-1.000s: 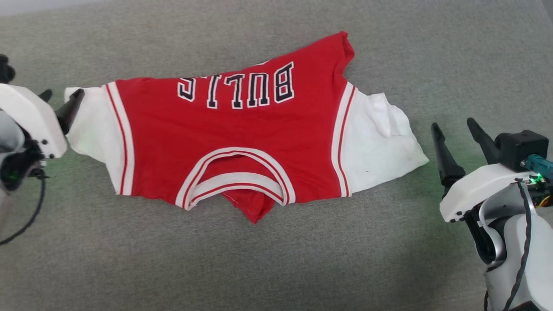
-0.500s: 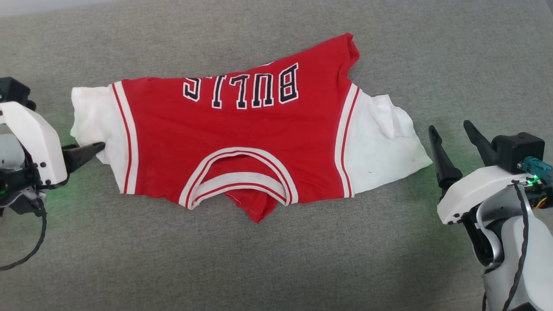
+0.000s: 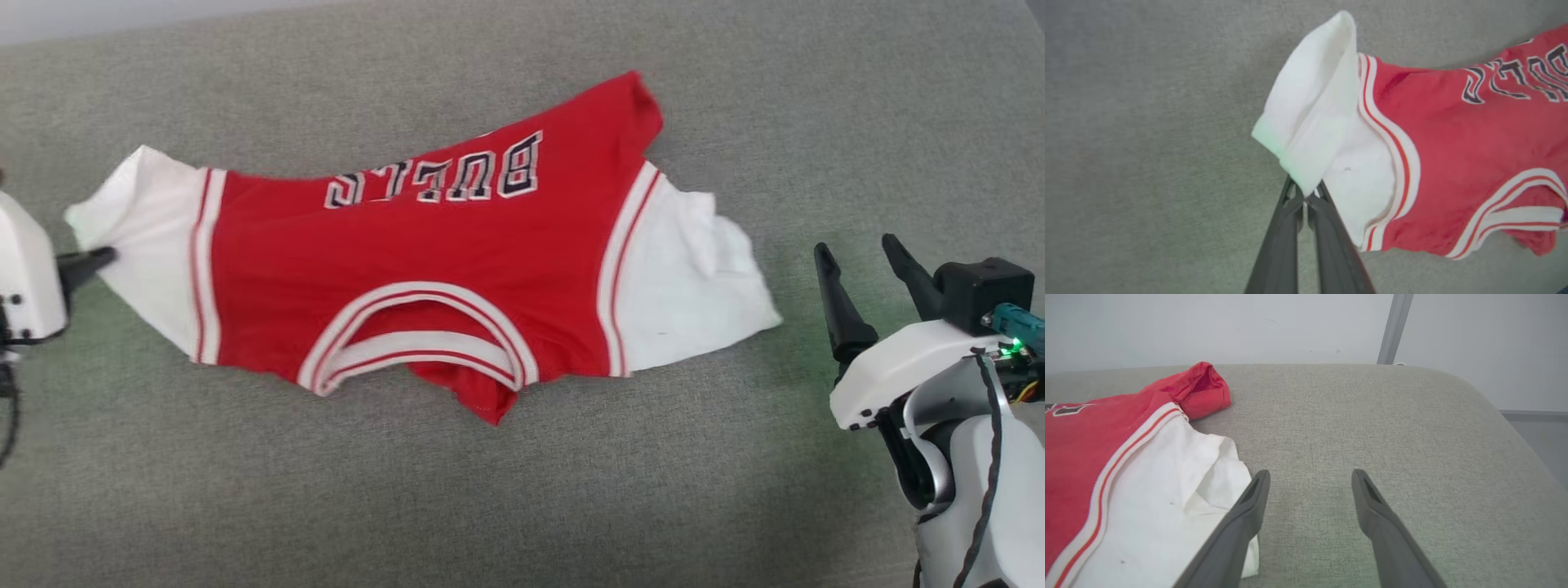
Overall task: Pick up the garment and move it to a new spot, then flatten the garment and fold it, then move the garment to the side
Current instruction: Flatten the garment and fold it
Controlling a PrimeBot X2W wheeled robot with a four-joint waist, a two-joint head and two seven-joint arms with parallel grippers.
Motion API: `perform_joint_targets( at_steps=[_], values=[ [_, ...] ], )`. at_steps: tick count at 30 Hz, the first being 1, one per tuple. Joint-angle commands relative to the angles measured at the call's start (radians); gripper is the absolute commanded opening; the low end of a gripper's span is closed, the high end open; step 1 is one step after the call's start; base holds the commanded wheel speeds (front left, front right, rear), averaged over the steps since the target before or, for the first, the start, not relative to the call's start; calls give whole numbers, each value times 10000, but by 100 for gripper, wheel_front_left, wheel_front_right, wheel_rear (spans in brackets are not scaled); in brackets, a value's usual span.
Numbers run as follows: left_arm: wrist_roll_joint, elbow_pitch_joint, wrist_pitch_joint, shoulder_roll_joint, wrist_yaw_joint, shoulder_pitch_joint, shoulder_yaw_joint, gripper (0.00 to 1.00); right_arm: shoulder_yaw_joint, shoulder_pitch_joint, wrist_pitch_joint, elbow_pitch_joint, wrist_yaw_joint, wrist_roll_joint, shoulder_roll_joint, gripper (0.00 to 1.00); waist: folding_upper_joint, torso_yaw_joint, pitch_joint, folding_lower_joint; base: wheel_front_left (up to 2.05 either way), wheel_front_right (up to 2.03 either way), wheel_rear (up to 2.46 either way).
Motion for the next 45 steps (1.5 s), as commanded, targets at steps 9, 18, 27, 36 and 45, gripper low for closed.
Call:
perform_joint_targets(
  at_steps=[9,18,27,36,45],
  values=[
    [918,-878,396,882,1325,573,-539,0,235,1,-93,190,-25,42,79,100,0,81,-81,0,0,0,0],
    [838,201,-814,196,1286,859,-363,47,259,-93,-95,256,-25,37,-58,100,0,66,-171,0,0,0,0],
    [1490,198,-4082,-306,1022,1649,-28,100,686,195,74,75,-25,-77,-460,100,0,497,-750,0,0,0,0],
    [2236,-771,-8373,-1703,2162,3782,373,100,2472,657,1040,-739,-25,348,-2008,100,0,1367,-1261,0,0,0,0],
    [5439,-2741,-8599,-4201,2399,6140,4036,100,4757,415,2746,-1729,-25,1664,-4395,100,0,2427,-1257,0,0,0,0]
  ],
)
